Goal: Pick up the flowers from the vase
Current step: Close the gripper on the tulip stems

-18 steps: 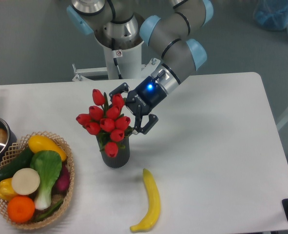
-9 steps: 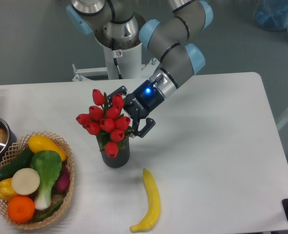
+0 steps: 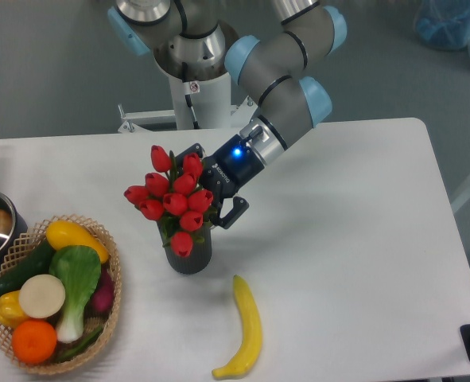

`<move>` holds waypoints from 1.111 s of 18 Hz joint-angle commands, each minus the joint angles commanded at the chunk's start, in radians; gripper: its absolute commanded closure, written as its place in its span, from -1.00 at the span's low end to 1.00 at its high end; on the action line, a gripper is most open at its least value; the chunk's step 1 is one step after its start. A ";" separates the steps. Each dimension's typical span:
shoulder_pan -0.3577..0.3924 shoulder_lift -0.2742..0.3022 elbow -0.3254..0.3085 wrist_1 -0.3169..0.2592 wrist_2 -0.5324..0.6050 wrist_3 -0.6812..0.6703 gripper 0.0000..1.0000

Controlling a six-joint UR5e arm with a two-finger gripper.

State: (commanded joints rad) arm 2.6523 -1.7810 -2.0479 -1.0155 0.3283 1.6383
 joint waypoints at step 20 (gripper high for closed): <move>-0.005 -0.014 -0.003 0.023 -0.015 0.002 -0.30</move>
State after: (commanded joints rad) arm 2.6477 -1.7948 -2.0509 -0.9925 0.3130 1.6398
